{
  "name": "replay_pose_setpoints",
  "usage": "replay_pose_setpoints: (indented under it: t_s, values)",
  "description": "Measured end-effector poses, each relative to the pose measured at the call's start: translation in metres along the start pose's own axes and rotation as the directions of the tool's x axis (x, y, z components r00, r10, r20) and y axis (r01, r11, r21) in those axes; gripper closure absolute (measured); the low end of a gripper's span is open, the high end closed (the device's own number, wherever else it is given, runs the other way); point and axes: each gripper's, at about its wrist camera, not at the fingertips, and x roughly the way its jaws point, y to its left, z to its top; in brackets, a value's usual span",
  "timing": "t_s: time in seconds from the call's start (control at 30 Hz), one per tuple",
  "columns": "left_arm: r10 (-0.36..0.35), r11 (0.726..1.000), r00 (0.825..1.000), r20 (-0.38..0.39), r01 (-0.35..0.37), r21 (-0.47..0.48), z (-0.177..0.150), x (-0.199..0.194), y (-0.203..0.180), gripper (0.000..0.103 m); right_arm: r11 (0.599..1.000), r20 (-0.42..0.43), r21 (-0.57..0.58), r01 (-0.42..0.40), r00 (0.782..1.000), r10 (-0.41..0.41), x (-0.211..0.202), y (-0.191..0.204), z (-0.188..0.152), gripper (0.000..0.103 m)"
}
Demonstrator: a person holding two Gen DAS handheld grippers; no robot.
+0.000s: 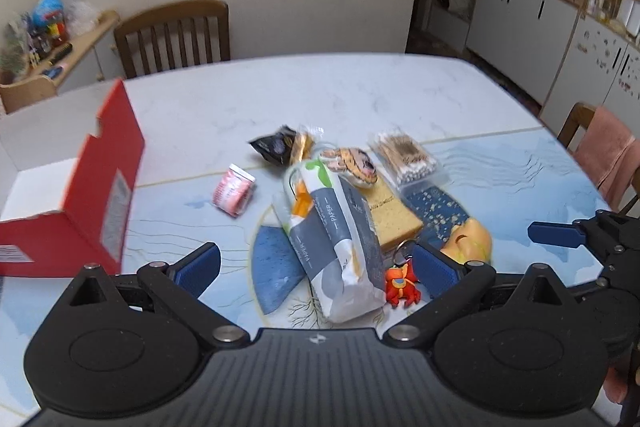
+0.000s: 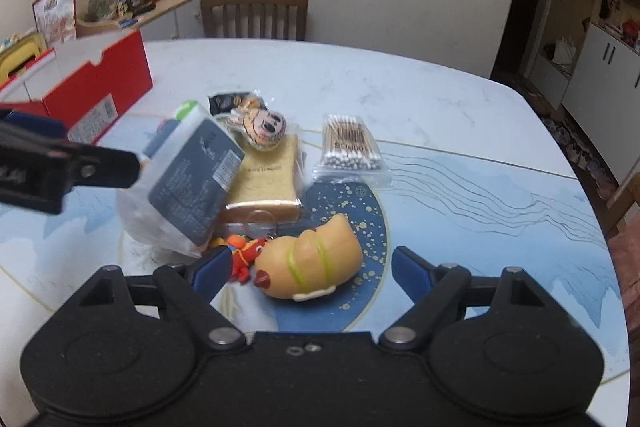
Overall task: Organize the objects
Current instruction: 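Grasp the tissue pack with the left tool while the right tool grasps the yellow squishy toy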
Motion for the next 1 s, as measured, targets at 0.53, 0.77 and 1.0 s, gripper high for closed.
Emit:
replay_pose_setpoints:
  t_s: [0.53,0.77,1.0]
  values:
    - [0.047,0.995,0.989,-0.141,-0.034,0.089,0.008,0.078,-0.005,0.001,0.990,-0.083,-0.137,-0.021,0.997,0.010,0.047,0.005,-0.007,0.013]
    - [0.014,0.995,0.990,-0.142,0.000,0.098,0.009,0.079,-0.007,0.012,0.982,-0.093,-0.190,-0.019,0.996,0.002,0.051,0.011,-0.010,0.023]
    - [-0.038,0.994,0.989,-0.142,0.052,0.096,0.009,0.072,-0.011,0.048,0.983,-0.088,-0.184,-0.018,0.996,0.002,0.047,0.011,-0.009,0.029]
